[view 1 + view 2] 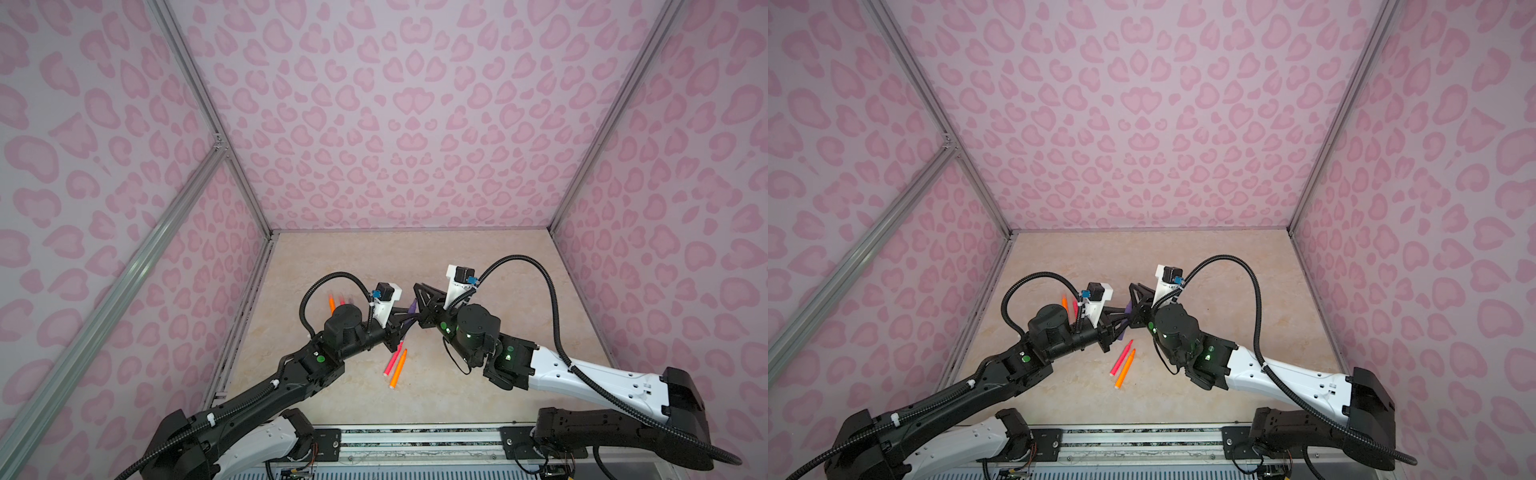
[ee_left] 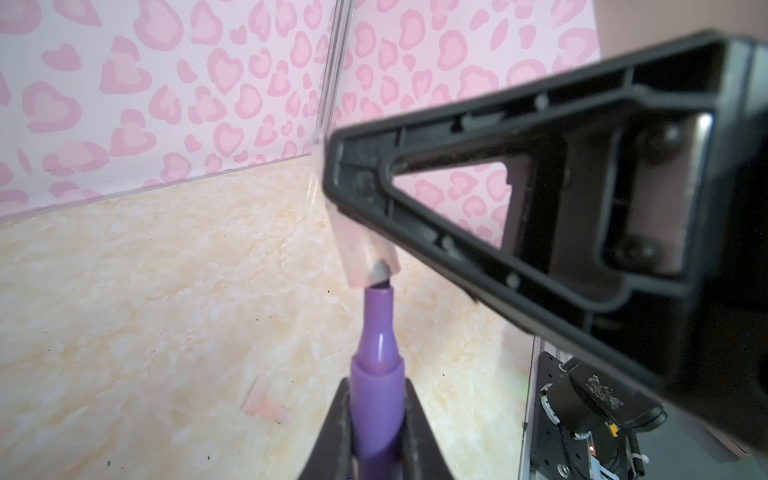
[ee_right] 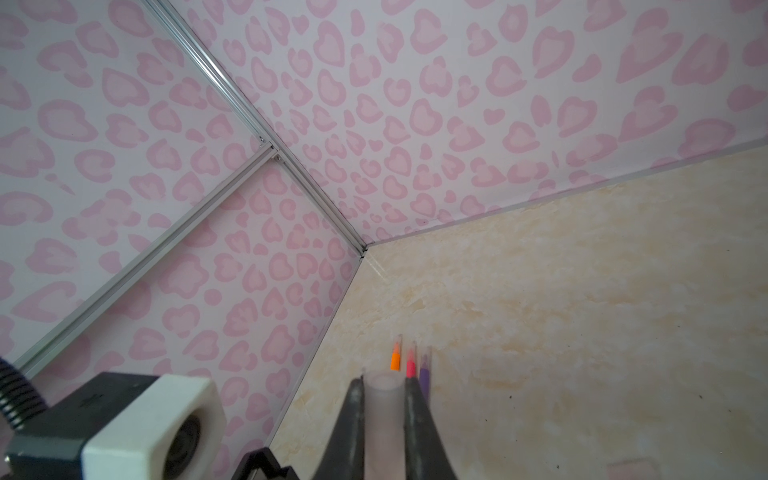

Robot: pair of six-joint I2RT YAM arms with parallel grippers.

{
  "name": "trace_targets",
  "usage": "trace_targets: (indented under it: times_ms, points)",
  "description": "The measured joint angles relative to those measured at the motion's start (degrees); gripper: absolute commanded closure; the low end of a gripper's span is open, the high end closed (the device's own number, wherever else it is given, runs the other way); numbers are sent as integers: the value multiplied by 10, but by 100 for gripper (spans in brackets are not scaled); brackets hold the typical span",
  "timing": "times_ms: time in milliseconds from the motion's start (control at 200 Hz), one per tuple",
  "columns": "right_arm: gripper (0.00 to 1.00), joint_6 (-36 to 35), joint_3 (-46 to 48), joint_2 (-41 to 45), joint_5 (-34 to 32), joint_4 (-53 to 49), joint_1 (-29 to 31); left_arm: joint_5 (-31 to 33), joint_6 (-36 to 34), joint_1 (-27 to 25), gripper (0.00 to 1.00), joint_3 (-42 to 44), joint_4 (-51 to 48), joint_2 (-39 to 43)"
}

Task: Insert the pens into the pen caps
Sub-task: 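Lower the cap onto the marker tip with the right gripper while left holds it, then open the right gripper, leaving the cap on the marker tip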

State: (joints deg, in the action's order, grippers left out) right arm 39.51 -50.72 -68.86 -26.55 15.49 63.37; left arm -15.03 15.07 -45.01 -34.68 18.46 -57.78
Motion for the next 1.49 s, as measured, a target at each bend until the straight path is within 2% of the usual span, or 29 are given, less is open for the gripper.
trace_targets:
  times_ms: [320,665,1185,1495]
  points:
    - [95,4,12,4,-2,6,12,1,3,-1,97,3,1,0]
    - [95,7,61,10,7,74,28,-10,14,-1,97,31,9,24]
    - [83,-27,152,53,75,201,34,-54,28,-1,97,62,31,66]
    - [57,-31,158,54,101,202,34,-60,28,0,97,62,69,66]
